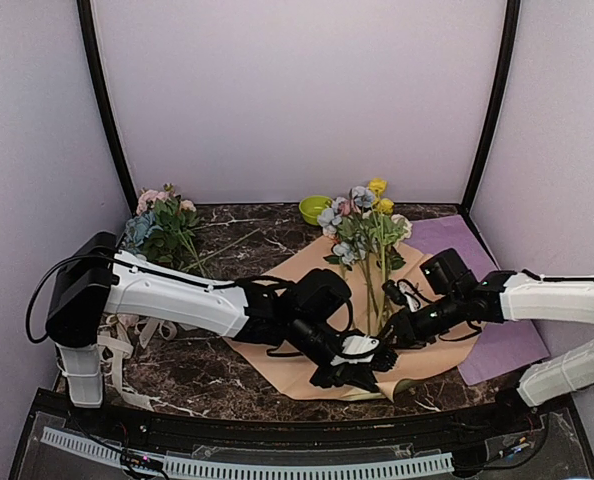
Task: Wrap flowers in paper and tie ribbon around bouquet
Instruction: Fold the bottom corner of the flattened wrapping paper at the center of the board.
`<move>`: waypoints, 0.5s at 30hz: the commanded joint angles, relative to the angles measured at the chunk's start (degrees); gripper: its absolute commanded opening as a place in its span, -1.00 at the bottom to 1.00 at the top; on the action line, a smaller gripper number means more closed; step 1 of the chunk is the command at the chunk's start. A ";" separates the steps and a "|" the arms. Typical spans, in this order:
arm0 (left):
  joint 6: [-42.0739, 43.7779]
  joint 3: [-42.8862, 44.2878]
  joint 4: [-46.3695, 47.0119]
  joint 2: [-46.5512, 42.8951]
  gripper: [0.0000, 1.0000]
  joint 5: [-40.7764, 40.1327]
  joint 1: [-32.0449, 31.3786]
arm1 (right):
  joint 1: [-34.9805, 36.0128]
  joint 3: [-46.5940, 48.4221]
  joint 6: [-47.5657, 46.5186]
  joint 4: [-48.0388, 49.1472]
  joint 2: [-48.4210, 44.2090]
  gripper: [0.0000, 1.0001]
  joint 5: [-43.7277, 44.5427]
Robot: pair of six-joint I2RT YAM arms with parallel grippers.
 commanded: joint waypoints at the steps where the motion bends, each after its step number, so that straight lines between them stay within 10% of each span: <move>1: -2.05 2.27 -0.65 1.50 -1.00 4.89 -0.18 | 8.30 0.65 -1.41 8.97 9.41 -0.37 -5.17; 15: 0.50 2.82 -5.02 1.50 -1.00 5.18 -0.10 | 11.04 -6.02 3.15 2.31 15.65 -0.80 2.86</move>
